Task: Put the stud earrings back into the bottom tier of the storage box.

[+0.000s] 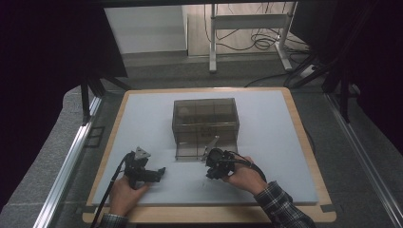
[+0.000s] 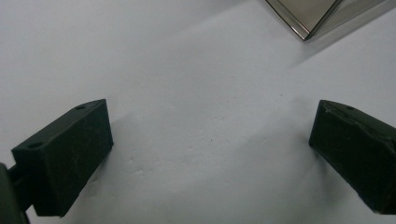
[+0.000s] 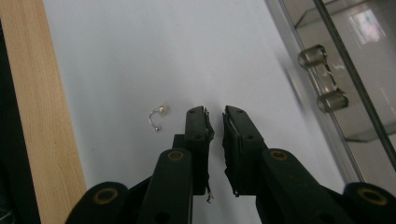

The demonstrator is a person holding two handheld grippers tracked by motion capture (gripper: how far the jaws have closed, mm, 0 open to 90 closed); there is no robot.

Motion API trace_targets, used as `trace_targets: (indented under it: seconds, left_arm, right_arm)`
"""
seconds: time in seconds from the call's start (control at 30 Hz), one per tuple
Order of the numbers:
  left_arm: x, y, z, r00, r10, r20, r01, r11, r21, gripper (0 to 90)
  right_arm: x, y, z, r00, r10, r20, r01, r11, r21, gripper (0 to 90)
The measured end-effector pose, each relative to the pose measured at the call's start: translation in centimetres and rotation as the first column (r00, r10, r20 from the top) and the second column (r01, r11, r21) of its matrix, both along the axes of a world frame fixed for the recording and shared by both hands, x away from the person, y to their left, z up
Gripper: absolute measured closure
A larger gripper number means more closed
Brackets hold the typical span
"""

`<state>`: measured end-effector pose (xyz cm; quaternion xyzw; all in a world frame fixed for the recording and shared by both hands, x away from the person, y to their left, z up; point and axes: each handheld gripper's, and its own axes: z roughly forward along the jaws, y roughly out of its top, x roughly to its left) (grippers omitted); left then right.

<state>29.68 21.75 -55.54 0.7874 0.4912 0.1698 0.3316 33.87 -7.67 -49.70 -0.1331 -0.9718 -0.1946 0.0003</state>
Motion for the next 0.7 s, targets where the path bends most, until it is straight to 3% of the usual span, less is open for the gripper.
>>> trace_targets:
  seconds: [0.27, 0.53, 0.7]
  left_arm:
    - [0.0, 0.0, 0.0, 1.0000, 0.000, 0.001, 0.000, 1.0000, 0.000, 0.0]
    - [0.0, 0.0, 0.0, 1.0000, 0.000, 0.001, 0.000, 1.0000, 0.000, 0.0]
    - [0.0, 0.0, 0.0, 1.0000, 0.000, 0.001, 0.000, 1.0000, 0.000, 0.0]
  right_arm:
    - [-0.2, 1.0, -0.4, 0.9995, 0.031, 0.003, -0.031, 0.9988, -0.039, 76.9]
    - [-0.6, 1.5, -0.8, 0.9972, 0.059, 0.045, -0.056, 0.9958, -0.073, 82.0]
    - [-0.5, 1.7, -0.7, 0.9989, 0.041, 0.021, -0.039, 0.9956, -0.085, 84.2]
